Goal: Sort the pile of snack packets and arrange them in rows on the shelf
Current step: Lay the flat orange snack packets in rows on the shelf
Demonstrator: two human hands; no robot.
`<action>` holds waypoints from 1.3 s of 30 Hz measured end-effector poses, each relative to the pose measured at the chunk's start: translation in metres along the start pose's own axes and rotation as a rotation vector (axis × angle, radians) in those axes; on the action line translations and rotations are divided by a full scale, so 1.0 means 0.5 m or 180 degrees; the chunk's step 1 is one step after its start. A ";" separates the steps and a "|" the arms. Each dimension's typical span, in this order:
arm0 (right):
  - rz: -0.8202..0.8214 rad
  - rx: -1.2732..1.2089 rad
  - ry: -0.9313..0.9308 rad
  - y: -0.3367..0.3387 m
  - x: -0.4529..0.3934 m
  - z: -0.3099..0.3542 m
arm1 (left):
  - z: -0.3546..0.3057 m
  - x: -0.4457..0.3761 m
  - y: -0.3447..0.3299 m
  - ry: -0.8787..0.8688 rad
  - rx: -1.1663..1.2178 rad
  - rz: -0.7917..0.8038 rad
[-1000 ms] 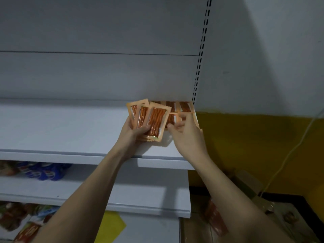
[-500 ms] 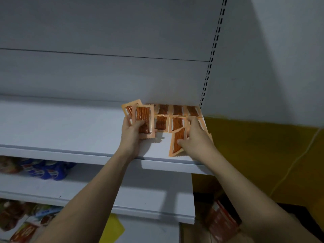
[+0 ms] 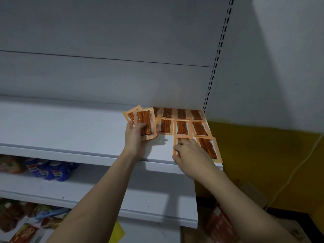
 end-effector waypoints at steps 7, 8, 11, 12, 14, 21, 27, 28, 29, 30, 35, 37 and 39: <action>-0.0810 -0.1150 -0.0470 0.041 -0.014 -0.014 | -0.014 0.022 -0.025 -0.0280 -0.0398 0.0257; -0.0976 -0.1610 -0.0669 0.048 -0.017 -0.022 | -0.016 0.036 -0.036 -0.0376 -0.0559 0.0429; -0.1057 -0.2585 -0.1212 0.056 -0.024 -0.037 | -0.013 0.084 -0.068 -0.0563 -0.1144 0.1047; -0.1046 -0.2741 -0.1319 0.057 -0.026 -0.040 | -0.013 0.094 -0.073 -0.0531 -0.1231 0.1188; -0.1055 -0.2957 -0.1441 0.061 -0.029 -0.043 | -0.021 0.106 -0.077 -0.0467 -0.1347 0.1363; -0.0801 -0.3251 -0.1463 0.045 -0.046 -0.035 | -0.045 0.112 -0.047 0.0010 -0.1806 0.1719; -0.0676 -0.2587 -0.1403 0.038 -0.076 -0.032 | -0.114 0.030 0.064 -0.0275 -0.2141 0.0738; -0.0618 -0.2494 -0.1376 0.031 -0.079 -0.026 | -0.121 0.024 0.080 -0.0298 -0.2222 0.0613; -0.0563 -0.2402 -0.1346 0.023 -0.080 -0.019 | -0.126 0.021 0.092 -0.0315 -0.2286 0.0536; -0.0517 -0.2298 -0.1314 0.016 -0.080 -0.012 | -0.129 0.021 0.100 -0.0333 -0.2339 0.0498; -0.0895 -0.0976 -0.0755 0.039 -0.073 0.032 | -0.137 0.034 0.123 -0.0383 -0.2477 0.0419; -0.1004 -0.0885 -0.0362 0.055 -0.069 0.065 | -0.139 0.036 0.127 -0.0406 -0.2523 0.0384; -0.0749 -0.0954 0.0043 0.047 -0.066 0.106 | -0.138 0.037 0.128 -0.0399 -0.2573 0.0361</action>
Point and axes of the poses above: each hand's wrist, its own x-axis away from the middle knuckle, its own y-axis out of the back of the hand, z = x × y, the point moved 9 cm from there along -x, towards the middle knuckle, and after that the axes turned 9 degrees about -z, right-handed, at the moved point
